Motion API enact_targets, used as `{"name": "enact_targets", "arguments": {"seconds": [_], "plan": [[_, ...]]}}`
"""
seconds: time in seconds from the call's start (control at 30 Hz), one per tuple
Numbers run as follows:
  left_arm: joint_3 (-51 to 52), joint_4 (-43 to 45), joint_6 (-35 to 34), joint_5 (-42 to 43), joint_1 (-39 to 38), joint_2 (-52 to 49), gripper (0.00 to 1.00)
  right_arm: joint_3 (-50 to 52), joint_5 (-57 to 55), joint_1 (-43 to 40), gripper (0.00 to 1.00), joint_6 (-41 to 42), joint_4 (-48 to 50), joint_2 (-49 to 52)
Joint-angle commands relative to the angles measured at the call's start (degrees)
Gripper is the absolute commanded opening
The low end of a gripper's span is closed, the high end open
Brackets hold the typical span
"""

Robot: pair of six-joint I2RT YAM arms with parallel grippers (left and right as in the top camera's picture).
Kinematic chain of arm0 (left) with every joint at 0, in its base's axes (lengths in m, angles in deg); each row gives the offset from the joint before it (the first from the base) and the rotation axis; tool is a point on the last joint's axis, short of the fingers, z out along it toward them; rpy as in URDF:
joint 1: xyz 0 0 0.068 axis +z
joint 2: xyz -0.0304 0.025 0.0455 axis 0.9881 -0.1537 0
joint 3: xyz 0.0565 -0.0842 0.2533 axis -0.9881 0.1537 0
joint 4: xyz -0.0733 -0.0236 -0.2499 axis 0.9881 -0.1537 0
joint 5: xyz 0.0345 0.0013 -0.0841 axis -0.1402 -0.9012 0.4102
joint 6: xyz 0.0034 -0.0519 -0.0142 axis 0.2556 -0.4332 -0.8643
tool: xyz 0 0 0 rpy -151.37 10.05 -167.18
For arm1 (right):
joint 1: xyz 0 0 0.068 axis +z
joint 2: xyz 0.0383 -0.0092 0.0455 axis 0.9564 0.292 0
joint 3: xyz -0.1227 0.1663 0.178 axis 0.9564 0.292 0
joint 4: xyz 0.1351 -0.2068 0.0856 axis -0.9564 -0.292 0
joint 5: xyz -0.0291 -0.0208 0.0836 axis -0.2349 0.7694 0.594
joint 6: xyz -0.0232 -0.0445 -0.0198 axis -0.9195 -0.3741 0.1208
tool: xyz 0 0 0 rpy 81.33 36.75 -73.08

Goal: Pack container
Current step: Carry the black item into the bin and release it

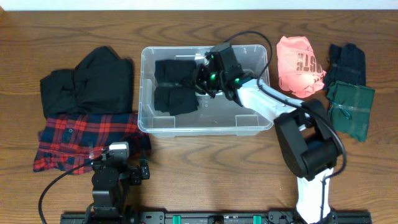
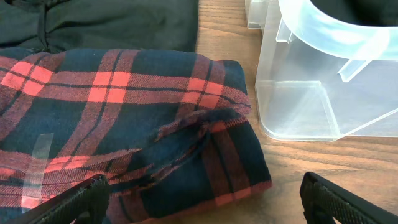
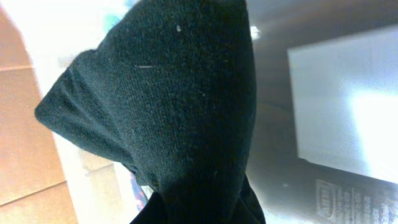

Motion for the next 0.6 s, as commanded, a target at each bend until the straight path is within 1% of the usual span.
{"name": "enact_targets", "arguments": {"seconds": [0.0, 0.03, 0.07, 0.1, 0.13, 0.17, 0.2, 0.27, 0.33, 0.47, 0.57], "plan": [[0.7, 0.2, 0.5, -0.3, 0.3, 0.4, 0.98, -0.5, 2.4, 1.4, 0.01, -1.7, 0.3, 1.1], [0.7, 0.2, 0.5, -0.3, 0.3, 0.4, 0.98, -0.5, 2.3, 1.7, 0.04, -3.4, 0.2, 1.1], [0.7, 0.2, 0.5, -0.3, 0.3, 0.4, 0.98, -0.5, 2.4, 1.7, 0.1, -4.7, 0.2, 1.1], [0.7, 0.2, 0.5, -0.3, 0.3, 0.4, 0.98, -0.5, 2.4, 1.8, 0.21, -5.6, 0.2, 1.1], [0.7, 0.2, 0.5, -0.3, 0.3, 0.4, 0.98, -0.5, 2.4, 1.7, 0.34, -6.1, -0.3, 1.1], [0.7, 0.2, 0.5, -0.3, 0.3, 0.4, 0.98, -0.5, 2.4, 1.4, 0.45, -6.6, -1.3, 1.0], [0.7, 0.2, 0.5, -0.3, 0.3, 0.4, 0.98, -0.5, 2.4, 1.0, 0.51, -7.5, -2.1, 0.9], [0.7, 0.2, 0.5, -0.3, 0.3, 0.4, 0.98, -0.5, 2.4, 0.4, 0.59, -9.9, -3.8, 0.2], [0.7, 0.2, 0.5, -0.3, 0.3, 0.4, 0.98, -0.5, 1.5, -0.7, 0.62, -13.0, -6.3, -1.6], [0.7, 0.2, 0.5, -0.3, 0.3, 0.4, 0.98, -0.5, -4.7, -3.1, 0.64, -21.8, -11.7, -8.7], [0.7, 0.2, 0.5, -0.3, 0.3, 0.4, 0.98, -0.5, -10.4, -5.0, 0.65, -28.4, -15.6, -16.5]]}}
